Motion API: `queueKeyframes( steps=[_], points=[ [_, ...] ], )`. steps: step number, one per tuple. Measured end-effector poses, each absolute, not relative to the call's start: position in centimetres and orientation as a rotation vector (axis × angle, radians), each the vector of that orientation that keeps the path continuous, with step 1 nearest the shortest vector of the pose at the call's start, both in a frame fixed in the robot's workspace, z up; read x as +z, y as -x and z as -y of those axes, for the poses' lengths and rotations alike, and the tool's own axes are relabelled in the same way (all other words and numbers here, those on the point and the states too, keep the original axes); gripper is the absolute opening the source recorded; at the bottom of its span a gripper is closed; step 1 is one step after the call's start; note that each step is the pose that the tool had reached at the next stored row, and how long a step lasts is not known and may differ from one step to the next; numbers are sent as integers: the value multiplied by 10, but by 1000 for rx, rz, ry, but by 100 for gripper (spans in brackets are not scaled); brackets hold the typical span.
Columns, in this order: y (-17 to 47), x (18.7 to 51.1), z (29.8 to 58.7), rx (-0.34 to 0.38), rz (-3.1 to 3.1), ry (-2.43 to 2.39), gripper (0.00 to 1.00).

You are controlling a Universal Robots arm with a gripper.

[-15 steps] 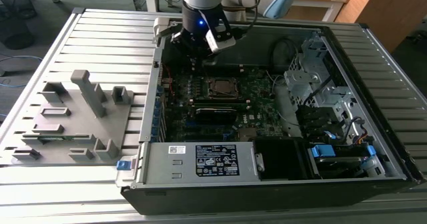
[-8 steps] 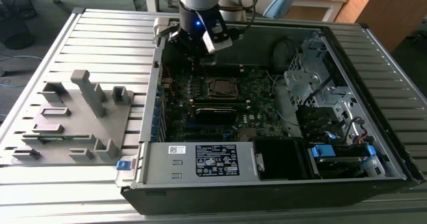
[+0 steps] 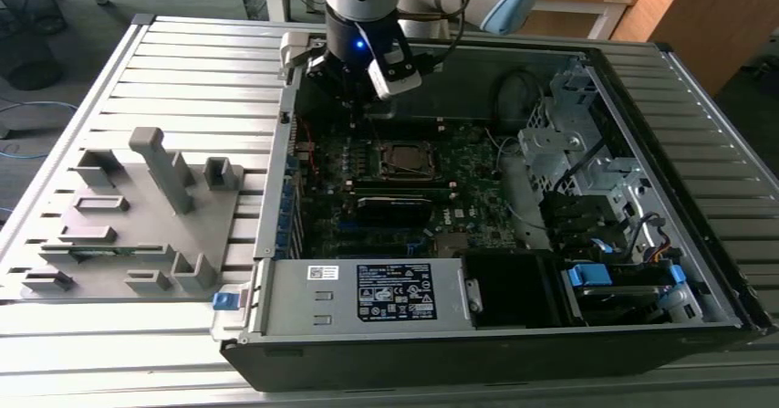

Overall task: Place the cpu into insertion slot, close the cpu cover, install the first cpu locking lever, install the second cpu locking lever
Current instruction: 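Install the first cpu locking lever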

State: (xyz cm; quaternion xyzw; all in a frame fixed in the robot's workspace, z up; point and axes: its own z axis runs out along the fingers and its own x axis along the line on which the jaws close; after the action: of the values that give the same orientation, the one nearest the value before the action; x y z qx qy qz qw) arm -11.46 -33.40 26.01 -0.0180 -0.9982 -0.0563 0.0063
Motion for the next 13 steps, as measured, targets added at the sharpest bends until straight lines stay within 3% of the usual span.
queueKeyframes(
  steps=[13],
  points=[
    [115, 258, 334, -316, 3111, 55, 10]
  ],
)
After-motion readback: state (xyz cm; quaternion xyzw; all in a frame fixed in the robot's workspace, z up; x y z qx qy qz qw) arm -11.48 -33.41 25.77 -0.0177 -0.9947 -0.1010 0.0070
